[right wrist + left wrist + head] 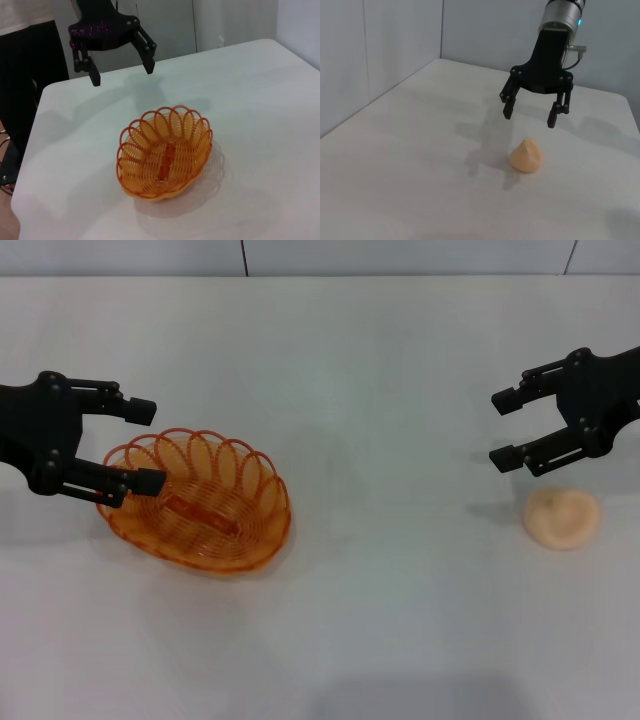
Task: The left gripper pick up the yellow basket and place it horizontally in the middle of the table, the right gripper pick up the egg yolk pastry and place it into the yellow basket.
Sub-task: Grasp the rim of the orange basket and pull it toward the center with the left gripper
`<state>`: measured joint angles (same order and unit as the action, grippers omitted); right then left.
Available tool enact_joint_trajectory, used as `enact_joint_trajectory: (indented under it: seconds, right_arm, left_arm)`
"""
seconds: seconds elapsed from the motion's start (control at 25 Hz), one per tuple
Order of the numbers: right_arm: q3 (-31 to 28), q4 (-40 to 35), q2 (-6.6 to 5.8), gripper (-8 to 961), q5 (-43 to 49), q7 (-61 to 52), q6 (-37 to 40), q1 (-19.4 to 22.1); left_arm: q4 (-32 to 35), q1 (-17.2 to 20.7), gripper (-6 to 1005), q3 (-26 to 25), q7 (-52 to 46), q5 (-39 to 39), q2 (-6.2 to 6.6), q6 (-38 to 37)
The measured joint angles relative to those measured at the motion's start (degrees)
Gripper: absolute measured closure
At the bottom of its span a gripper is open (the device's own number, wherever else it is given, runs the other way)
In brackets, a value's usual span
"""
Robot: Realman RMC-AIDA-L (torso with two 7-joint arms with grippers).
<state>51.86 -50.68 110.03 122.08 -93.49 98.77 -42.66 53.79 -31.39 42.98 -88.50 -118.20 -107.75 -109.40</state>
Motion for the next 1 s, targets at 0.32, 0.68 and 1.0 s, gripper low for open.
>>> enact_joint_trajectory:
  seconds: [0.32, 0.68, 1.0]
  right_arm:
    - [0.1, 0.1, 0.0, 187, 0.3, 0.3, -0.1, 0.1]
    - [0.0, 0.1, 0.06, 187, 0.1, 0.9, -0.4, 0.6]
    - [0.0, -0.3, 0.15, 186, 0.0, 0.9, -0.8, 1.4]
  left_arm:
    - [0.0, 0.0, 138, 0.0, -0.1, -0.1, 0.0, 0.0]
    - [0.0, 0.0, 138, 0.0, -0.2, -0.1, 0.0, 0.1]
    - [2.0, 0.3, 139, 0.0, -5.3, -0.2, -0.21, -0.4]
